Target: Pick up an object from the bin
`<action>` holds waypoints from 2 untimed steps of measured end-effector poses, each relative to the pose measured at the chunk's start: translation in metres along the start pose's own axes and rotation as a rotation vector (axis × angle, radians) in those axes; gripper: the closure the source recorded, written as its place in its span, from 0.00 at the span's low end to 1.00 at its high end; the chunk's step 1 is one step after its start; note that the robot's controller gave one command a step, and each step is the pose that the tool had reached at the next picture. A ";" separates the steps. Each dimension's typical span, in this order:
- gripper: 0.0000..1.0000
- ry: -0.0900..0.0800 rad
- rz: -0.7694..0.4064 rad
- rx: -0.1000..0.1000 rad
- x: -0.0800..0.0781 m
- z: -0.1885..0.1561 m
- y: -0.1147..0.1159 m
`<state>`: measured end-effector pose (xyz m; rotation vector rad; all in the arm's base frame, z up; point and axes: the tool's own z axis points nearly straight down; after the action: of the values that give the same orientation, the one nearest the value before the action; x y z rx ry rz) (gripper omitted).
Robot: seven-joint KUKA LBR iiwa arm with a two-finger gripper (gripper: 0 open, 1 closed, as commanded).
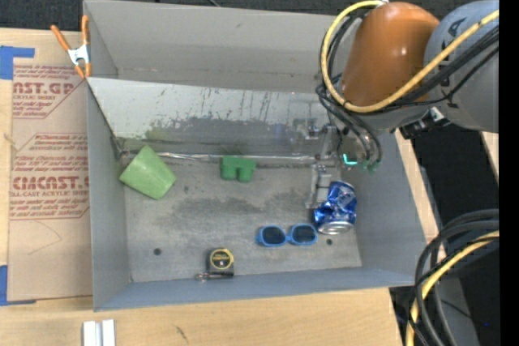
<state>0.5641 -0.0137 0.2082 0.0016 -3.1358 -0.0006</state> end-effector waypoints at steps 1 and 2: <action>0.00 -0.001 -0.284 0.001 0.042 0.088 -0.061; 0.00 -0.005 -0.252 0.001 0.011 0.142 -0.095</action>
Offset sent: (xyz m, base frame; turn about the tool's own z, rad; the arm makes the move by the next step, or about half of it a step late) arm -0.0415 -0.0604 -0.0857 -0.2864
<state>0.5525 -0.1085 0.0667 0.3959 -3.1162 -0.0006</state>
